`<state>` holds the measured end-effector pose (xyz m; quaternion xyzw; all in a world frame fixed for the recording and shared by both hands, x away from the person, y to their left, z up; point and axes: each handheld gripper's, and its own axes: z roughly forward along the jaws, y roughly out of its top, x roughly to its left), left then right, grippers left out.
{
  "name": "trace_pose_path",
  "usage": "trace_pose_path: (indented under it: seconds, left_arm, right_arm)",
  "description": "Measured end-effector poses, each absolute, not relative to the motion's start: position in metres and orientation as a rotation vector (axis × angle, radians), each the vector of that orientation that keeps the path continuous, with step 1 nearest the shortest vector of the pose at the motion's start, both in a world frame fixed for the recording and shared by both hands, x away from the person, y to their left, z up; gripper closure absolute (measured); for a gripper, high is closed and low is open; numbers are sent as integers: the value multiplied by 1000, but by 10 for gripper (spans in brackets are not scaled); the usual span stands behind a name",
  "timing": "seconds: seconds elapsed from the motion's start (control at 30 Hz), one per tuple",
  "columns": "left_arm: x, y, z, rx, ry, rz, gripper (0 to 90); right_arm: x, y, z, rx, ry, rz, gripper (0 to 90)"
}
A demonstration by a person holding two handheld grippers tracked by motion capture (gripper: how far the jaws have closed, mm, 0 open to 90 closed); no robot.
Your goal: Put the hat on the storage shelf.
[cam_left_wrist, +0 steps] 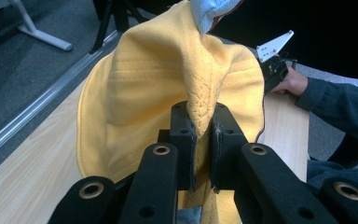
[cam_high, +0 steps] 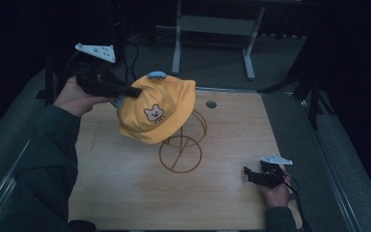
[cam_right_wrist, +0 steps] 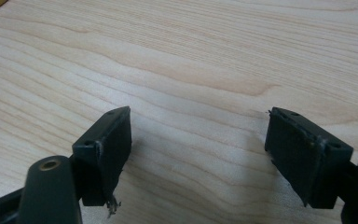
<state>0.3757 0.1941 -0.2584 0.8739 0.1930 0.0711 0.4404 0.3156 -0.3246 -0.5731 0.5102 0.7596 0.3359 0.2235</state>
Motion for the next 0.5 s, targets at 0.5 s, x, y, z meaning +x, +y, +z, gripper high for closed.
trace_pose_path:
  seconds: [0.5]
  left_arm:
    - [384,161,-259,2226,454,190,809]
  right_arm:
    - [316,-325,-573,1407,2098,927,226]
